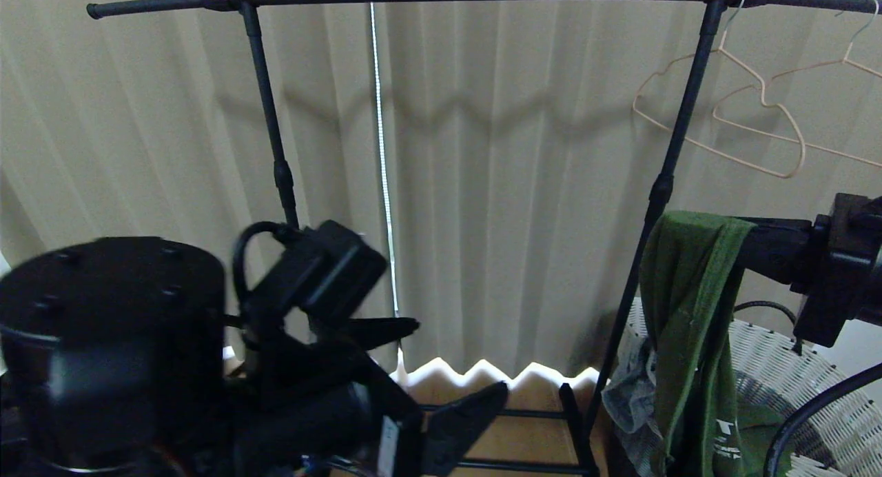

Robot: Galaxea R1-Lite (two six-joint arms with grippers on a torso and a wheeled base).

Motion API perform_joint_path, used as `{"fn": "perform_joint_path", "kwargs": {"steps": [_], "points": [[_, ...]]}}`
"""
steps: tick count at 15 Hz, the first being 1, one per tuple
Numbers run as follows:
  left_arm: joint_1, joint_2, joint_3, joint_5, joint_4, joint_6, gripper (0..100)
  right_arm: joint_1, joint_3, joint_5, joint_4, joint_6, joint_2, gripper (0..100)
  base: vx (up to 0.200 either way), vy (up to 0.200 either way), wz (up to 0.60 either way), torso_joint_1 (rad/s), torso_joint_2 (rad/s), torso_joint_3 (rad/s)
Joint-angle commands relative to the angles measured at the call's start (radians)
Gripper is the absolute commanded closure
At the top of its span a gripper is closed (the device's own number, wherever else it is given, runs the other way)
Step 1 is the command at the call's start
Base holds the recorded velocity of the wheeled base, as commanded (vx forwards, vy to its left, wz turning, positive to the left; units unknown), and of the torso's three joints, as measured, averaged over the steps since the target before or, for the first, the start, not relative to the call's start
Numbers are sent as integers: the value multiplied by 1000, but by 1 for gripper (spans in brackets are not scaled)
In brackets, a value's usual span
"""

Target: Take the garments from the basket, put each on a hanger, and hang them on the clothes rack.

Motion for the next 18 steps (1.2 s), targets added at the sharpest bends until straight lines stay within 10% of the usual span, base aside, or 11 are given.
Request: {"fn": "perform_joint_path", "kwargs": {"steps": [1, 7, 18], "points": [[-127, 236, -95, 65, -84, -77, 0, 1, -1, 1, 0, 0, -2, 100, 0, 0, 0, 0, 0, 0], [-205, 498, -316, 73, -164, -209, 0, 1, -1, 1, -2, 1, -3, 100, 0, 0, 0, 0, 0, 0], [-179, 658, -422, 219, -150, -224, 0, 10, -24, 2, -2, 1, -26, 100, 0, 0, 0, 0, 0, 0]]}}
